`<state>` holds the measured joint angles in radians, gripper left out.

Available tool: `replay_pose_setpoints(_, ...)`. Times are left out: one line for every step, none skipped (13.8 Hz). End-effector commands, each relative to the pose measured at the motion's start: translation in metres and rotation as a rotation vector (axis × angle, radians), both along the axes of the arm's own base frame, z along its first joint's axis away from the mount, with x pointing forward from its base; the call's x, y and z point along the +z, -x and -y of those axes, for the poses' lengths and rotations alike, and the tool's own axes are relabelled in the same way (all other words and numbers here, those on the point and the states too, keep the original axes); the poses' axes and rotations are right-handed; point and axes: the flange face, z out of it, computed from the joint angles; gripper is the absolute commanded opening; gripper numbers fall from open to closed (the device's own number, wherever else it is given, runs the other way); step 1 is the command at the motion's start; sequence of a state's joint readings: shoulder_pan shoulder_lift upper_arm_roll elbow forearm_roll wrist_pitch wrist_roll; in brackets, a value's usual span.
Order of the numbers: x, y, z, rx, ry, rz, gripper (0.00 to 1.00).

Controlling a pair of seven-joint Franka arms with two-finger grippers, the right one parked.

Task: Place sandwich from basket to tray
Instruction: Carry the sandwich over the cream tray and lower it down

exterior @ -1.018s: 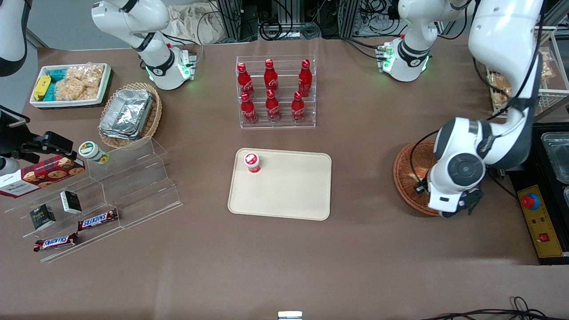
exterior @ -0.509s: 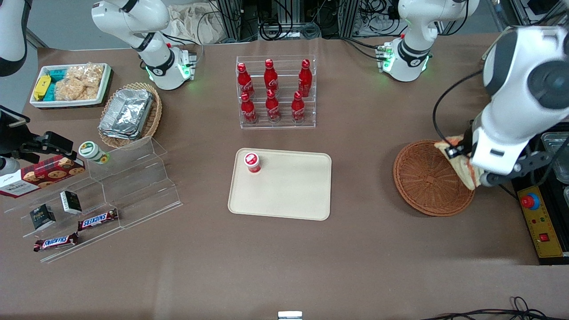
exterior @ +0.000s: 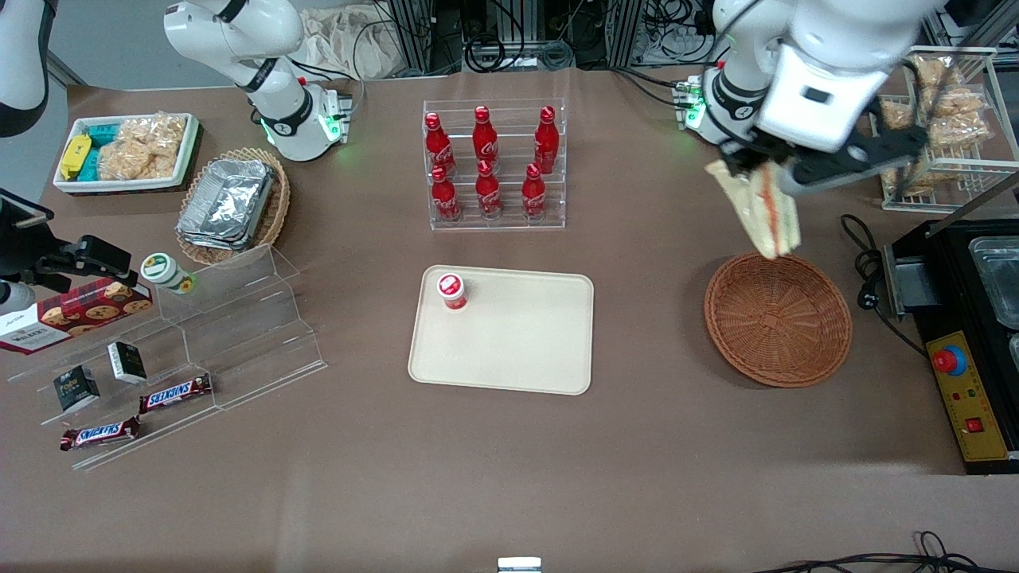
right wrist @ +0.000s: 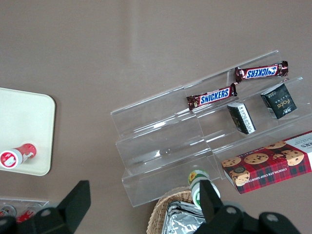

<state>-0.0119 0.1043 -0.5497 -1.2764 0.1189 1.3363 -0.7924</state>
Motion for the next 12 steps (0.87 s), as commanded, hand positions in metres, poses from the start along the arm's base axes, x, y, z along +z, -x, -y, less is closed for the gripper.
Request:
replay_pose_setpoints(-0.032, -0.004, 0.052, 0.0, 0.055, -0.047, 0.17)
replay_pose_setpoints(-0.049, -0.014, 0.064, 0.016, 0.08, -0.048, 0.17)
replay_pose_setpoints(-0.077, -0.017, 0.085, 0.019, 0.085, -0.062, 0.17)
replay_pose_setpoints(-0.105, -0.024, 0.1, 0.021, 0.094, -0.072, 0.17)
replay_pose_setpoints(-0.139, -0.034, 0.107, 0.031, 0.096, -0.098, 0.18)
replay_pose_setpoints(-0.169, -0.045, 0.114, 0.033, 0.115, -0.108, 0.18)
replay_pose_setpoints(-0.195, -0.05, 0.124, 0.024, 0.128, -0.104, 0.18)
replay_pose_setpoints(-0.224, -0.056, 0.132, 0.014, 0.129, -0.107, 0.18)
replay_pose_setpoints(-0.26, -0.064, 0.136, 0.006, 0.113, -0.119, 0.18)
replay_pose_setpoints(-0.283, -0.066, 0.144, -0.008, 0.099, -0.121, 0.18)
replay_pose_setpoints(-0.31, -0.066, 0.154, -0.007, 0.09, -0.125, 0.18)
replay_pose_setpoints(-0.33, -0.07, 0.159, 0.002, 0.082, -0.109, 0.18)
